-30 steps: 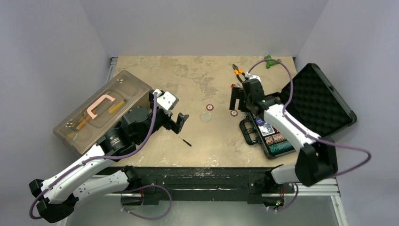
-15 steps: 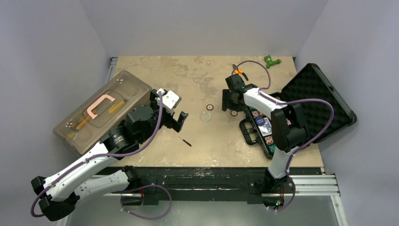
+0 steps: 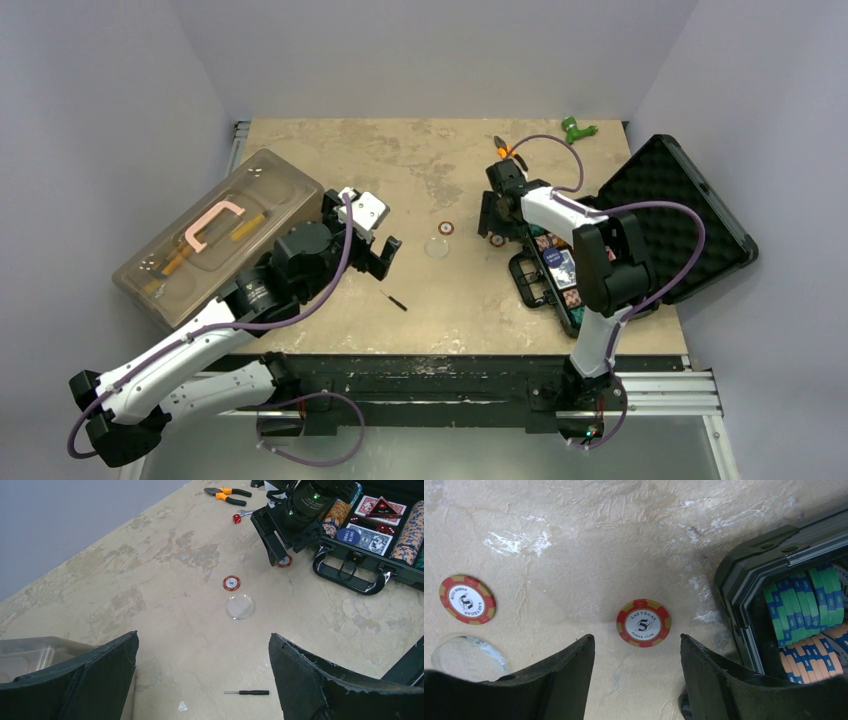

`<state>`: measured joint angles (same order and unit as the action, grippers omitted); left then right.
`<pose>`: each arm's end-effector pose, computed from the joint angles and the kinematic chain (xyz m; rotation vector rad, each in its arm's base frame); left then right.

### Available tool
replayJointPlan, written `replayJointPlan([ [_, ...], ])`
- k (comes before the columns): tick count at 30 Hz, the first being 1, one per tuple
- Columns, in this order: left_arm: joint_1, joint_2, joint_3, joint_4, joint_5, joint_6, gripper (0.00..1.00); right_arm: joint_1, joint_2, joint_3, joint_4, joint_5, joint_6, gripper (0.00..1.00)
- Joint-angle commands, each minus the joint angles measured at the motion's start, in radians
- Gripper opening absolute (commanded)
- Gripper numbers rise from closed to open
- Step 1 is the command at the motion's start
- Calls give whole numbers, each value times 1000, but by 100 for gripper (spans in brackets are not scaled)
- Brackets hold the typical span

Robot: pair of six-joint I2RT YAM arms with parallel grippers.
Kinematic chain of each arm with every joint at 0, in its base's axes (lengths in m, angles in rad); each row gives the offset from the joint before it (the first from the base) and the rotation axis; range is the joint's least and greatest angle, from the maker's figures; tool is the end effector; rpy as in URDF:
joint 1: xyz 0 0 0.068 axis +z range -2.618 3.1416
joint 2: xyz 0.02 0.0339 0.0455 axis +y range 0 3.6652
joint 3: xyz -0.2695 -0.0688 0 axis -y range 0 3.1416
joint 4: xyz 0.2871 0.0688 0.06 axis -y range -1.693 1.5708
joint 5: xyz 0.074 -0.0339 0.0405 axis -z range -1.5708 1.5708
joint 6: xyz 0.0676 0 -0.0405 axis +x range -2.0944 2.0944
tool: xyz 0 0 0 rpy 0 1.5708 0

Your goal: Pack up texas hold em set

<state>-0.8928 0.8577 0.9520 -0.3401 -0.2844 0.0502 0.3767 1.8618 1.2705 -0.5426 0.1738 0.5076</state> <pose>0.1770 -0.1895 0.3703 0.6415 1.7028 -0.3407 0.4029 0.1468 0.1341 0.2265 2.6646 0.0434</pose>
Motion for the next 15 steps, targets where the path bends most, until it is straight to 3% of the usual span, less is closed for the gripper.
replayJointPlan([
  [1,-6,2,28,16,-5,28,98,-5,2,-16,39,31,11,60],
  [15,-6,12,30,15,2,27,99,-4,34,-9,52,51,11,52],
])
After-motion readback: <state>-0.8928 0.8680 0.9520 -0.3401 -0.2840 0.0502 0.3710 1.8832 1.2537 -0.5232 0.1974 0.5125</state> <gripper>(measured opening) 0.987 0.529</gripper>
